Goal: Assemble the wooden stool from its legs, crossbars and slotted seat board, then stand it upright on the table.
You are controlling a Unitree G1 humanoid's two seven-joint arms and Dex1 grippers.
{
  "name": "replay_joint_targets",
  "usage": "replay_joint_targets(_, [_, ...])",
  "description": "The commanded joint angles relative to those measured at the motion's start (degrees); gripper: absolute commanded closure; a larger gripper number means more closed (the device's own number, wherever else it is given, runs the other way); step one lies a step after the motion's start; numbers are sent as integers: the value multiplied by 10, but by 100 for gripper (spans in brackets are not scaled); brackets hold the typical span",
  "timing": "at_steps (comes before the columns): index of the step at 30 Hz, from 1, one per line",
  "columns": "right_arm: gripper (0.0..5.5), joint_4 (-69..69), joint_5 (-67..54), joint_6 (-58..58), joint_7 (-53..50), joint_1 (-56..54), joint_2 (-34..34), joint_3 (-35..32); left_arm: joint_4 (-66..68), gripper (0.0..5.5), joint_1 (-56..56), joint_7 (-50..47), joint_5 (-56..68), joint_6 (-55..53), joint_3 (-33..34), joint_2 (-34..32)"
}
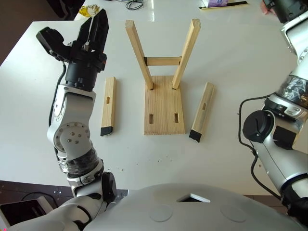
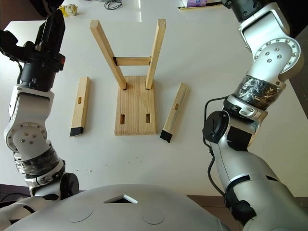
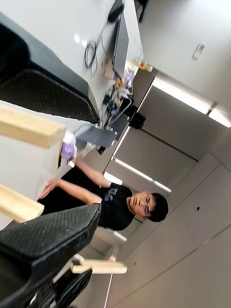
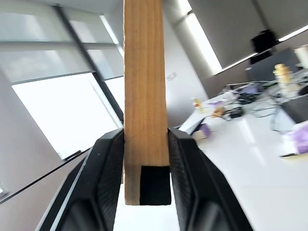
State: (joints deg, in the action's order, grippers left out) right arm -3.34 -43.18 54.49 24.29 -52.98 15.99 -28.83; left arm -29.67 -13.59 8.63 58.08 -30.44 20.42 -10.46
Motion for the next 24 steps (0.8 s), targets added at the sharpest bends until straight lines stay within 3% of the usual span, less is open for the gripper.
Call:
replay_joint_targets(1, [419, 57, -87, 70, 91, 19, 9, 67, 35, 246, -20, 89, 83, -28, 12, -52])
replay_joint_targets(10, [419, 70, -123, 51, 276, 58, 42, 173, 58, 246, -46, 222, 147, -88, -16, -157])
replay_joint_targets(24, [419, 41, -59, -39, 414, 98, 76, 280, 68, 246, -93, 299, 196, -160, -61, -215])
